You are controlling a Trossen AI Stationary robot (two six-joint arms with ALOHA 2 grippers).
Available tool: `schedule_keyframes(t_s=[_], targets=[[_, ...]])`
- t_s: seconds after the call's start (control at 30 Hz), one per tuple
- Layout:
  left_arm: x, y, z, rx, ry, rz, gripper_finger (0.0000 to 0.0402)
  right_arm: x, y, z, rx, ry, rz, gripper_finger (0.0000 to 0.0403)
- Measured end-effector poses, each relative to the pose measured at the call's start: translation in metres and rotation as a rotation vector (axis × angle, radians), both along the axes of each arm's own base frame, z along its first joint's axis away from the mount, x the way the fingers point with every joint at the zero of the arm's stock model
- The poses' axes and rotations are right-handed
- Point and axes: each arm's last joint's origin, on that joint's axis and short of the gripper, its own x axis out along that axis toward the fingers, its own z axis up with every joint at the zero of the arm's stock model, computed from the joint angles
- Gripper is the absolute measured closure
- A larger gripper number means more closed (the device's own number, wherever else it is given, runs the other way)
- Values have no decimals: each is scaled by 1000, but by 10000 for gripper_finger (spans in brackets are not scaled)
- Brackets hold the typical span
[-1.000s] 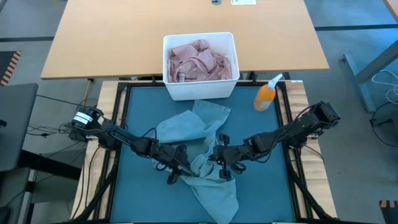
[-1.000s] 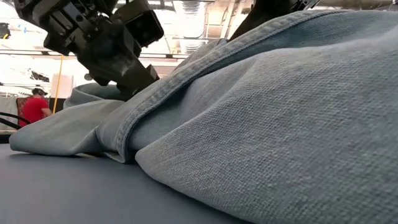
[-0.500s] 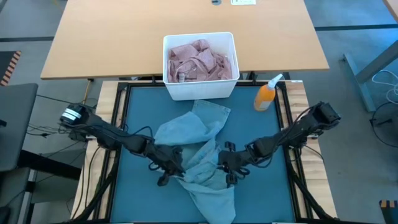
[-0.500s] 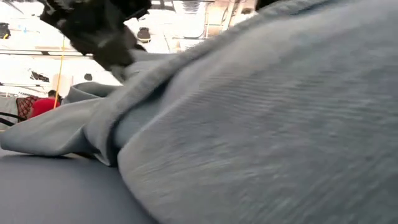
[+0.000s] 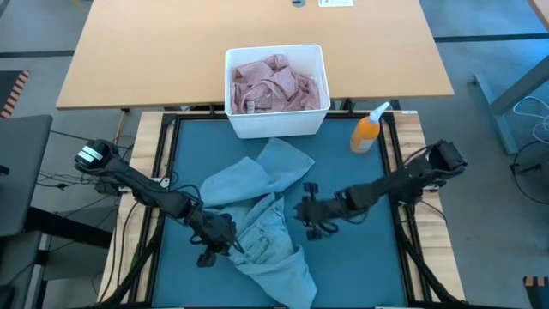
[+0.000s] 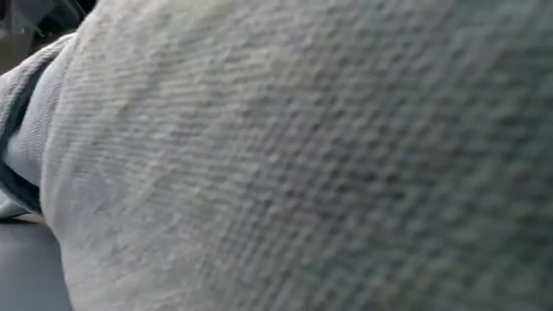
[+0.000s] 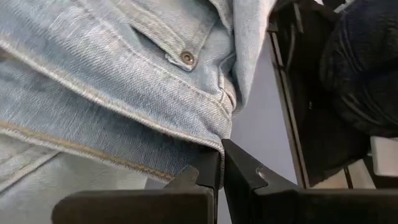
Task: Fold Laundry from Bin
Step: Fold the blue pants
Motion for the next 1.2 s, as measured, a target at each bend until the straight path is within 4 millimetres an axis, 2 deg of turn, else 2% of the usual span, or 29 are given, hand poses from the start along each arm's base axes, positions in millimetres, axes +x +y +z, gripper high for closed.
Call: schedule_keyframes(t_s=[0.17, 0.4, 0.67, 0.8, 0.93, 1.0, 1.1, 1.2], targets=[[1, 0, 0, 9, -6, 21, 401, 20, -37, -13, -76, 17, 112, 241], [1, 0, 0, 7, -4, 28, 401, 34, -70, -40, -77, 69, 217, 241], [1, 1, 0, 2, 1, 36, 401, 41, -84, -45, -117, 23, 257, 241], [2, 2, 0, 3, -1, 45, 401, 41, -89, -47, -23, 10, 345, 241], [4, 5, 0, 7, -6, 71, 401, 45, -91, -67, 16, 49, 381, 246], [4, 5, 0, 10, -14, 80, 401, 48, -91, -77, 6, 50, 397, 262], [6, 4, 3, -6, -44, 78, 401, 51, -90, -81, -2, 31, 403, 316], [11, 2, 13, -10, -85, 64, 401, 49, -89, -72, 9, 23, 389, 380]])
